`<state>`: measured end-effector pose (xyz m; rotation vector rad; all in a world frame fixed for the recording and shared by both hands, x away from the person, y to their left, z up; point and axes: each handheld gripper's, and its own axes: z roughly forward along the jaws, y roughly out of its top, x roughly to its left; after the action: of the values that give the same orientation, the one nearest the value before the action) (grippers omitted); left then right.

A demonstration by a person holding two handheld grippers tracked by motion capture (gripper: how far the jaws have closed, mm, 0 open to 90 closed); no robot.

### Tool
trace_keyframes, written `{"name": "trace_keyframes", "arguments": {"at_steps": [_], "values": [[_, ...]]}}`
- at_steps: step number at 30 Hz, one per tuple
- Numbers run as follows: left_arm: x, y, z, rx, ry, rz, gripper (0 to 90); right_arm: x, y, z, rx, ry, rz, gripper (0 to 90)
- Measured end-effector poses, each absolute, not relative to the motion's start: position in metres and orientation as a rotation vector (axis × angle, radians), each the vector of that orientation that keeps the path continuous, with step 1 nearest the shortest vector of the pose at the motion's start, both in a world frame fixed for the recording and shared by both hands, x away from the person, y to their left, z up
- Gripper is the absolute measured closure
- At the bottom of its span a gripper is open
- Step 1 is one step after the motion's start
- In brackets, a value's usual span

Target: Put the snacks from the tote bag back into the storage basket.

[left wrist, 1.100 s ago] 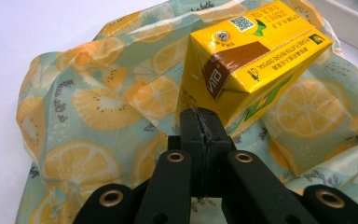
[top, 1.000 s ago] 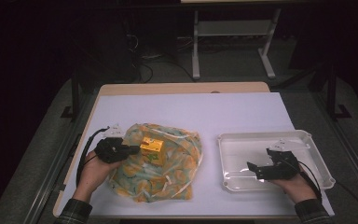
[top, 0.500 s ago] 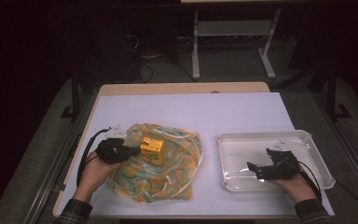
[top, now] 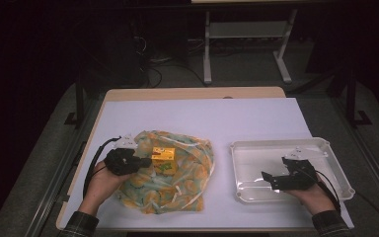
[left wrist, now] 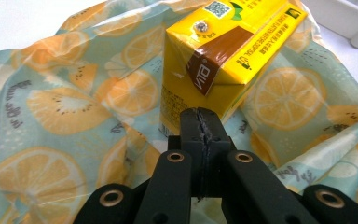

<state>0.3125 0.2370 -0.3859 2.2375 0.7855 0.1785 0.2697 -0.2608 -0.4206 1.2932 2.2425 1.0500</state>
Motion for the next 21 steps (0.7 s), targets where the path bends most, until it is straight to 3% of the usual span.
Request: {"name": "trace_keyframes", "arguments": {"at_steps": [21], "values": [[0.304, 0.221, -0.385, 2.285, 0.711, 0.148, 89.7, 0.269, -0.261, -0.420, 1.290, 2.244, 1.048, 6.1]]}}
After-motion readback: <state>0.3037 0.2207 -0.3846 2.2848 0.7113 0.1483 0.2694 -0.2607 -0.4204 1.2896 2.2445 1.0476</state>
